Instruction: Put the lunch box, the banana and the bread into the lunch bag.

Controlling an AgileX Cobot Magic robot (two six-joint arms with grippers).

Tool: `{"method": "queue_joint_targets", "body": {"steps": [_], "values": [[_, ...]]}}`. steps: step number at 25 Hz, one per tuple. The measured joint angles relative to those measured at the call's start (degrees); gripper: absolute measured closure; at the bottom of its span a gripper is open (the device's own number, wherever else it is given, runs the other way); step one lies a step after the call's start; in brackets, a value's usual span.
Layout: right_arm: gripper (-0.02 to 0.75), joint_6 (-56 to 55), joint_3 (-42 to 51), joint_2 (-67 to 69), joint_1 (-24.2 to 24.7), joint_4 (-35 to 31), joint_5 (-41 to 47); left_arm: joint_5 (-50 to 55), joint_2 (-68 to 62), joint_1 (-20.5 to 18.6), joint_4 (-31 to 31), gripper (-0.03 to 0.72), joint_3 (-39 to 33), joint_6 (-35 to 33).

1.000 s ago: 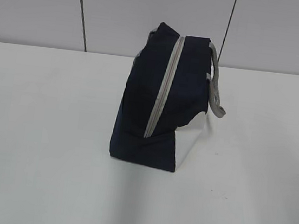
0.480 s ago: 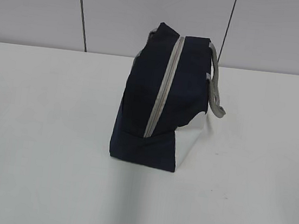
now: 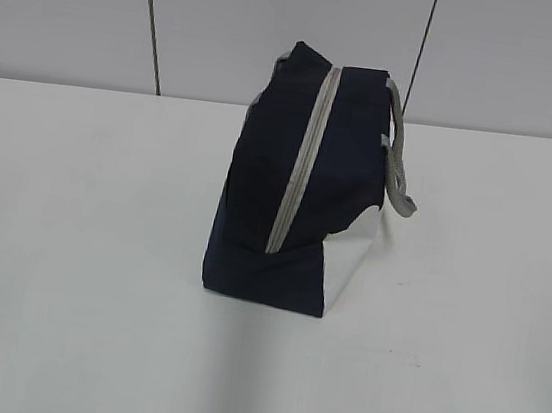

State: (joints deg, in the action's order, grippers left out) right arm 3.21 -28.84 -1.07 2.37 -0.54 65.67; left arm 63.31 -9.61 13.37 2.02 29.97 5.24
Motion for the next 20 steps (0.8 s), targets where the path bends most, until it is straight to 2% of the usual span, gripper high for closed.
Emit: {"method": "queue_joint_targets", "body": {"steps": [20], "values": [[0.264,-0.09,0.00,0.00,0.00,0.09,-0.11,0.00,1.10,-0.33,0.00,0.453,-0.02,0.00]]}}
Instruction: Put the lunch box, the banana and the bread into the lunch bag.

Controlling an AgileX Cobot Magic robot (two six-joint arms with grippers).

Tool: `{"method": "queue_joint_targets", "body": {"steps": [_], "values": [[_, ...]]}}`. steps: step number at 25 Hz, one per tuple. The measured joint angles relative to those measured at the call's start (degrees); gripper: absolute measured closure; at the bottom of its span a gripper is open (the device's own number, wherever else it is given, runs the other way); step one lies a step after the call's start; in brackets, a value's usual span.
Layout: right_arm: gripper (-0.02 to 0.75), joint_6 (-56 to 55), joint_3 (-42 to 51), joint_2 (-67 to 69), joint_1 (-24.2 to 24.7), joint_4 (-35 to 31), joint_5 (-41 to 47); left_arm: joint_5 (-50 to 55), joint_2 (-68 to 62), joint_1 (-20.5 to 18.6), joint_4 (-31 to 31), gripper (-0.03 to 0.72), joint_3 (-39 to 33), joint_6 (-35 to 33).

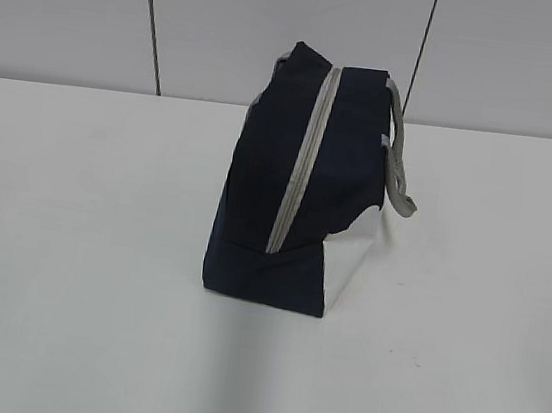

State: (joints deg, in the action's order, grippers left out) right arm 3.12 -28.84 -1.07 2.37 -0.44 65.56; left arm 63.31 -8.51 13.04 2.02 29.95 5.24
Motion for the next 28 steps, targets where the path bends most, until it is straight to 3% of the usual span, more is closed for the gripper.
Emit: {"method": "queue_joint_targets", "body": {"steps": [12,28], "values": [[0.264,-0.03,0.00,0.00,0.00,0.00,0.00,0.13,9.41,-15.01,0.00,0.454,0.00,0.00],[0.264,-0.03,0.00,0.00,0.00,0.00,0.00,0.13,9.41,-15.62,0.00,0.454,0.00,0.00]]}}
